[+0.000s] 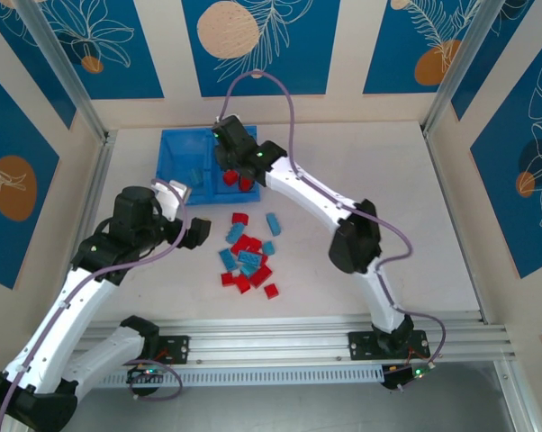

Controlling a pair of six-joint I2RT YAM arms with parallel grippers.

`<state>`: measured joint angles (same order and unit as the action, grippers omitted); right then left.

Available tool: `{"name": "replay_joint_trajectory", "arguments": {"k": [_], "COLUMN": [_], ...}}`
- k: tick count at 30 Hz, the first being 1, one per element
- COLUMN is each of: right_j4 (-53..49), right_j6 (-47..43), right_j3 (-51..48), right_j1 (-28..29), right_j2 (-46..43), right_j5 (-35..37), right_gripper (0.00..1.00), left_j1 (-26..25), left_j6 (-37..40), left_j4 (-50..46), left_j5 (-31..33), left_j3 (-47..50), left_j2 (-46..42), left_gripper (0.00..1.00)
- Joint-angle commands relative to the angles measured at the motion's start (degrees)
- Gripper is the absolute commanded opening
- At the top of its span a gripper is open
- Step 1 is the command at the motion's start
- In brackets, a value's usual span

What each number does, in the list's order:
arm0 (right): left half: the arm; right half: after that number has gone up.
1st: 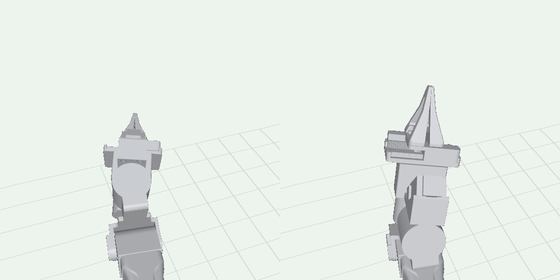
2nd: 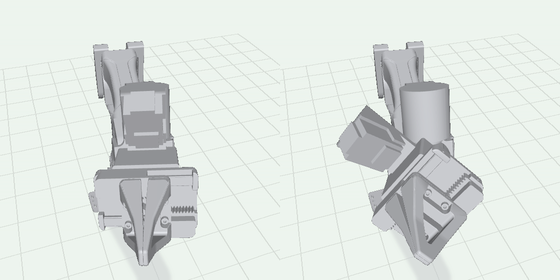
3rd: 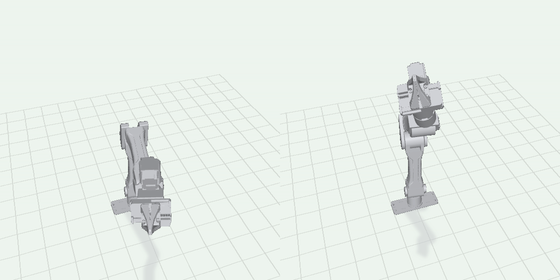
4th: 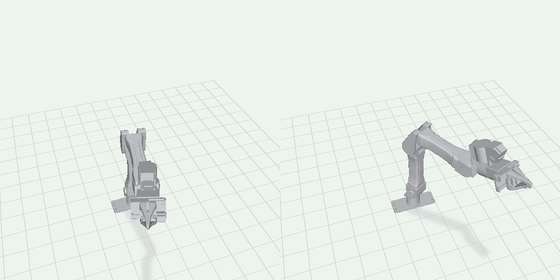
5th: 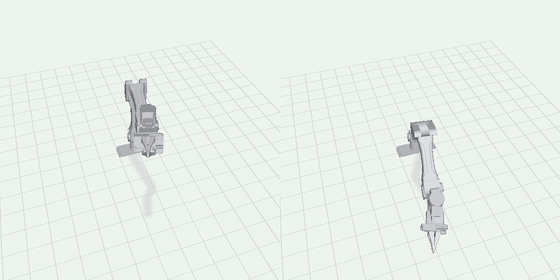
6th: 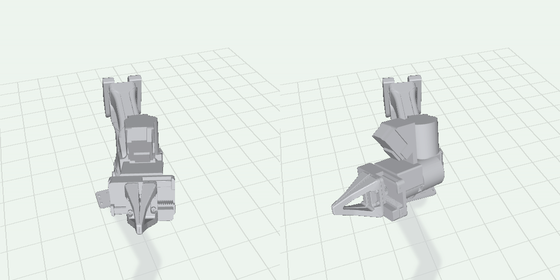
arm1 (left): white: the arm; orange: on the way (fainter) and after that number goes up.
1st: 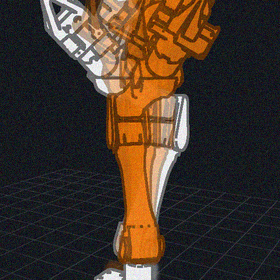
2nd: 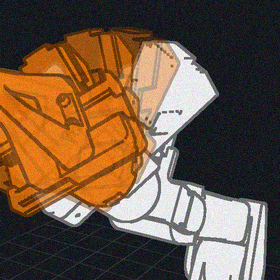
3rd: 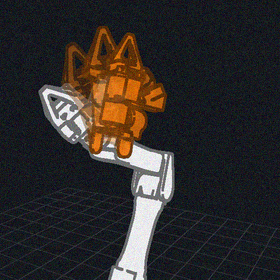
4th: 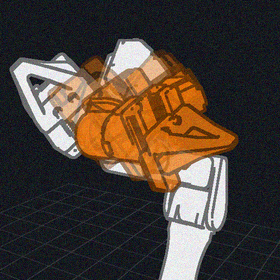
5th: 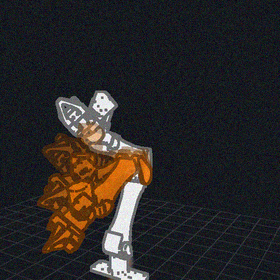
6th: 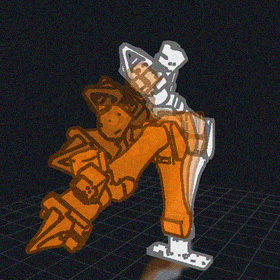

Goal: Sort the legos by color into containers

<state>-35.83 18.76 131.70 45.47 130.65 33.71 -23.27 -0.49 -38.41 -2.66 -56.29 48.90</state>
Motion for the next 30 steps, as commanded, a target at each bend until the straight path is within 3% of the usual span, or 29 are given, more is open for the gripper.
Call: {"name": "replay_joint_trajectory", "arguments": {"k": [1, 6, 9, 13, 19, 25, 30], "right_j4": [-3.2, -4.4, -3.4, -4.5, -7.0, -9.1, -2.6], "right_j6": [-2.8, -4.0, -4.1, -3.2, -1.4, -0.5, 0.6], "right_j3": [8.8, 20.7, 23.2, 24.8, 21.8, 7.5, -21.0], "right_j1": [-1.9, -3.9, -4.3, -4.2, -2.0, 0.0, -0.4], "right_j2": [8.4, 18.7, 21.1, 19.8, 10.4, -7.4, -27.9], "right_j5": [2.1, -2.2, -3.4, -4.8, -7.6, -17.4, -28.4], "right_gripper": [0.32, 0.34, 0.41, 0.6, 0.59, 0.61, 0.67], "left_j1": [0.3, 0.3, 0.4, 0.4, 0.4, 0.3, -0.3], "left_j6": [0.1, 0.5, 0.6, 0.8, -2.5, -12.2, -17.0], "left_j4": [0.7, 1.0, 1.0, 0.9, 0.6, 2.4, 6.6], "left_j5": [1.3, 1.2, 1.2, 1.0, 0.7, -7.1, -11.7], "left_j3": [0.5, 0.7, 0.8, 1.0, -0.2, -1.2, 0.8], "left_j2": [-1.5, -1.7, -1.4, -1.1, -0.5, 3.6, 10.5], "left_gripper": [1.0, 1.0, 1.0, 1.0, 1.0, 1.0, 1.0]}}
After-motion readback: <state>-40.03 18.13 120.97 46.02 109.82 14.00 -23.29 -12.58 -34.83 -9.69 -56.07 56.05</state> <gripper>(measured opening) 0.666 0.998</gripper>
